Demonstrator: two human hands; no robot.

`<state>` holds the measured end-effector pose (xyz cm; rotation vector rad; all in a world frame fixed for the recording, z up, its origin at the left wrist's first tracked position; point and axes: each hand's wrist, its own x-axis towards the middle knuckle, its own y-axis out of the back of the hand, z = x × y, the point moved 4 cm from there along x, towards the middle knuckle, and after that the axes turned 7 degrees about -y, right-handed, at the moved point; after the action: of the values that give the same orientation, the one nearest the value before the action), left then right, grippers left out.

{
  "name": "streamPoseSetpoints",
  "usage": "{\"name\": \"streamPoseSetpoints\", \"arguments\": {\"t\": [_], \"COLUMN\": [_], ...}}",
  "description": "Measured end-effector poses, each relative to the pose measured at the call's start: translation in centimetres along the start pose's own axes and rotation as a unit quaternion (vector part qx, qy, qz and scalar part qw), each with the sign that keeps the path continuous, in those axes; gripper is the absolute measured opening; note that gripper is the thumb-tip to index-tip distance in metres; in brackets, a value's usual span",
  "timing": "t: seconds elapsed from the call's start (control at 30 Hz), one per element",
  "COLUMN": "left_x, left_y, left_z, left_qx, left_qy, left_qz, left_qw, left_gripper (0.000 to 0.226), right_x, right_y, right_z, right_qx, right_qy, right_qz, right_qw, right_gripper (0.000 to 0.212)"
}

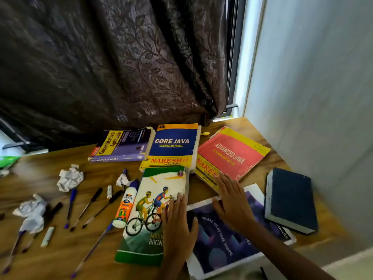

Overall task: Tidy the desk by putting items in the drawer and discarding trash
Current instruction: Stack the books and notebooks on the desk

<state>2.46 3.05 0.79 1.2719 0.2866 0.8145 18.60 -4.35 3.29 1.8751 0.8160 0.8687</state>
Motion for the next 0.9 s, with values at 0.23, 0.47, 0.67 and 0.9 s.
{"name": "streamPoseSetpoints", "arguments": {"t": [0.23, 0.47, 0.67, 0.9], "left_x": [-0.7, 2.2, 4.0, 4.0], "left_y": [0.2, 0.4, 1.5, 1.1], "left_z": [1.6, 3.5, 5.2, 6.5], "left_qx": [0.018, 0.050, 0.051, 0.074], "left_qy": [0.011, -0.035, 0.006, 0.007], "left_qz": [-0.045, -0.083, -0.133, -0.171], "left_qw": [0.999, 0.995, 0.990, 0.982], "left_gripper": [0.066, 0.058, 0.046, 0.051], "right_x": [-2.7, -4.6, -6.7, -6.0], "right_y": [1.0, 3.3, 4.3, 5.0], "right_z": [2.0, 4.6, 8.4, 9.4], "right_qx": [0.004, -0.087, -0.203, -0.193], "right_qy": [-0.029, -0.060, -0.079, -0.079], "right_qz": [-0.004, 0.022, -0.001, -0.047], "right_qw": [1.000, 0.994, 0.976, 0.977], "right_gripper": [0.054, 0.037, 0.070, 0.063]}}
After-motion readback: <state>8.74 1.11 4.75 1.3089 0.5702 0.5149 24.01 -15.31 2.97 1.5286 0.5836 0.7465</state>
